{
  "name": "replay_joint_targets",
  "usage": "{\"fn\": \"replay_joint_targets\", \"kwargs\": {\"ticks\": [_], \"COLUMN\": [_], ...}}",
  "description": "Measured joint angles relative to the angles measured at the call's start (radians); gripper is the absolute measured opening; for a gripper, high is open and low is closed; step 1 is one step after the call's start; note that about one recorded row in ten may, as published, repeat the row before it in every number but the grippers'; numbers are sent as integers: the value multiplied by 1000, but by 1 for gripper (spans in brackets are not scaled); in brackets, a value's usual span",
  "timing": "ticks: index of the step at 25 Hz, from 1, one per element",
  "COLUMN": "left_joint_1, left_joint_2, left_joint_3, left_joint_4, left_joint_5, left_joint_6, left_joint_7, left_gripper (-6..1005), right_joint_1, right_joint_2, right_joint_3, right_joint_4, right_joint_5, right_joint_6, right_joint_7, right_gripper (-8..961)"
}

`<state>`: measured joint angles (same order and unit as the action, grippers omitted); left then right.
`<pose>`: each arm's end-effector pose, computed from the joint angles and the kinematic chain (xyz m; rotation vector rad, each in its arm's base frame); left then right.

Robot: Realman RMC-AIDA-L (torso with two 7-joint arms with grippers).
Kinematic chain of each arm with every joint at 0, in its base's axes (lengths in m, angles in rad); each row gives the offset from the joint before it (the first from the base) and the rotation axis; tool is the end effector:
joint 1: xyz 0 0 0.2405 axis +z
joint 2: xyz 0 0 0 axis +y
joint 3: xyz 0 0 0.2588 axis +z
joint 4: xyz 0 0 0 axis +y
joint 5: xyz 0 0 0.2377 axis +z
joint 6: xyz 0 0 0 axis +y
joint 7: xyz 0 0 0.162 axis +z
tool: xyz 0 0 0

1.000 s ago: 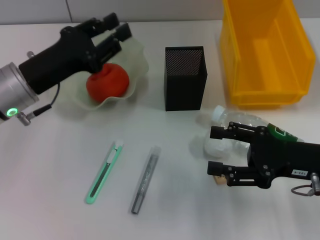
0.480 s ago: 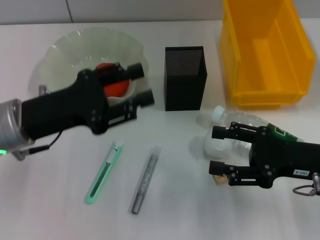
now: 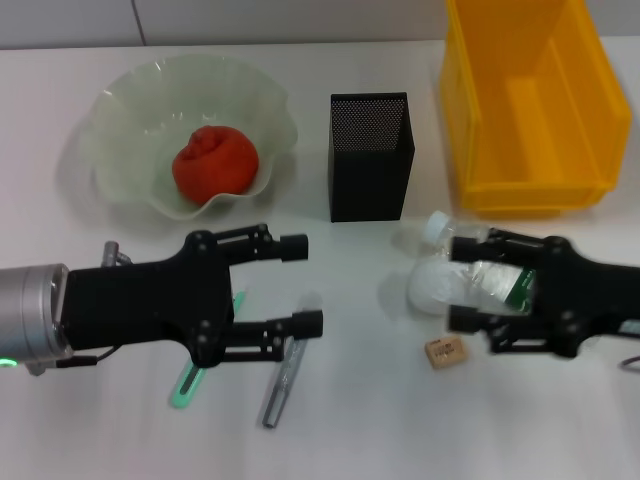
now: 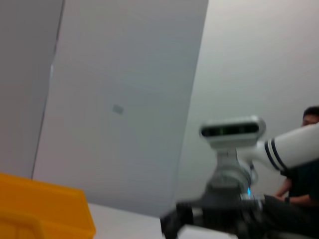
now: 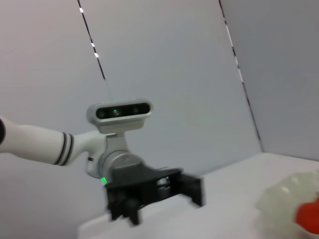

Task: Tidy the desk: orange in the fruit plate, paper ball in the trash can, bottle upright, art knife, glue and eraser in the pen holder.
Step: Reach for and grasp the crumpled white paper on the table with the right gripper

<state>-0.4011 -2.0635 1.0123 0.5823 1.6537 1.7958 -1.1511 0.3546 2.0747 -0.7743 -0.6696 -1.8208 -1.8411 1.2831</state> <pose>-0.2516 0.2893 -0.0359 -2.8879 -0.3350 -1.1041 0.2793 0.2861 -0.0057 -2.7969 0.5420 1.0310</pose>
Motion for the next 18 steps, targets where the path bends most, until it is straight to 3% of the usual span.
{"fn": "replay_joint_targets", "kwargs": {"ticks": [2,5,9,10,11,15,18], "left_joint_1": [0,4,5,5,6,8,11], "left_joint_2": [-1,-2,-3,-3,-3,-4,-4], "left_joint_3": [-2,-7,-5,-2,-1,-1,0], "left_joint_4": [-3,-5,-9,-12,-16,-38,-39], "left_joint_5": [6,8,8,8,8,9,10], "left_joint_6": [-2,-3,-14,-24,-31,-47,-54], "left_joint_7": [2,8,8,8,8,9,10], "left_gripper": [779,777,777,777,777,776,776], "right_joint_1": [-12,-45,-33,-10,-10,116,168], "right_joint_2": [0,1,-6,-18,-18,-73,-82], "right_joint_3": [4,52,95,115,115,120,108], "right_joint_4": [-53,-297,-426,-479,-479,-526,-528], "right_joint_5": [0,-7,-37,-73,-73,-282,-378], "right_joint_6": [-6,-30,-39,-35,-35,-76,-84], "right_joint_7": [44,273,462,598,598,862,926], "right_gripper": [834,834,834,834,834,834,834]}}
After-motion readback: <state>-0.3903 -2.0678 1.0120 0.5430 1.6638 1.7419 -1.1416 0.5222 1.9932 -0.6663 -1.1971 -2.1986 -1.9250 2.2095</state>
